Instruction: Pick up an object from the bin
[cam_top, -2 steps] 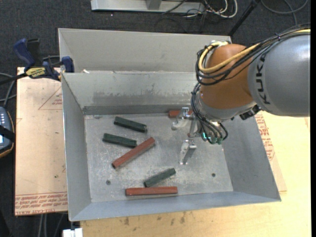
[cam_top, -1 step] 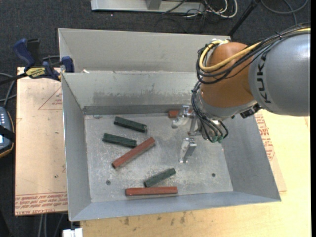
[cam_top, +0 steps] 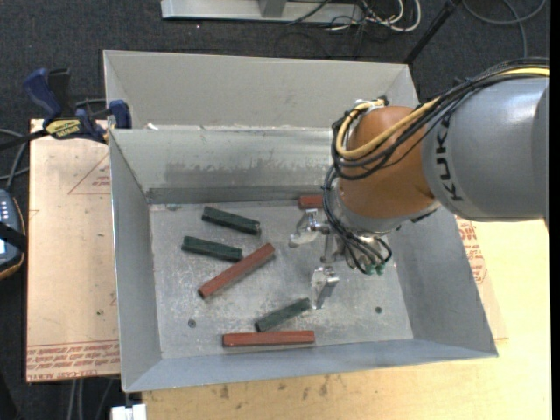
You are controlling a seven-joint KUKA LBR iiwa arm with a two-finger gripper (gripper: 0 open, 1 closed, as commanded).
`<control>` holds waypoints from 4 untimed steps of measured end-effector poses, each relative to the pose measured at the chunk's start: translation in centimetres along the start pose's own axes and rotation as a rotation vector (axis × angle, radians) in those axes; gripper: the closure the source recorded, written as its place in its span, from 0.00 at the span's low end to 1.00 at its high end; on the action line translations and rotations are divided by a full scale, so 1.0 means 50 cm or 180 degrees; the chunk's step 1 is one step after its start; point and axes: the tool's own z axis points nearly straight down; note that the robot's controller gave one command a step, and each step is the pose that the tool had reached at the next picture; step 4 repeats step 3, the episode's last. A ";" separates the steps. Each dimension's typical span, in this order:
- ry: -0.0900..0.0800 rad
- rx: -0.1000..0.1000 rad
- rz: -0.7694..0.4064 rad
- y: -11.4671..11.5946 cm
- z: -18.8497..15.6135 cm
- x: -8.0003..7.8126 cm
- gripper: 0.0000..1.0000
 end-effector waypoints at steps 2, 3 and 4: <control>-0.0069 -0.0005 -0.0936 0.038 0.111 0.045 1.00; -0.0003 -0.0002 -0.1138 -0.008 -0.238 0.017 1.00; -0.0003 -0.0002 -0.1138 -0.008 -0.238 0.017 1.00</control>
Offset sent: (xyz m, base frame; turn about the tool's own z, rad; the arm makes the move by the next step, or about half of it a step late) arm 0.0000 0.0000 0.0000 0.0000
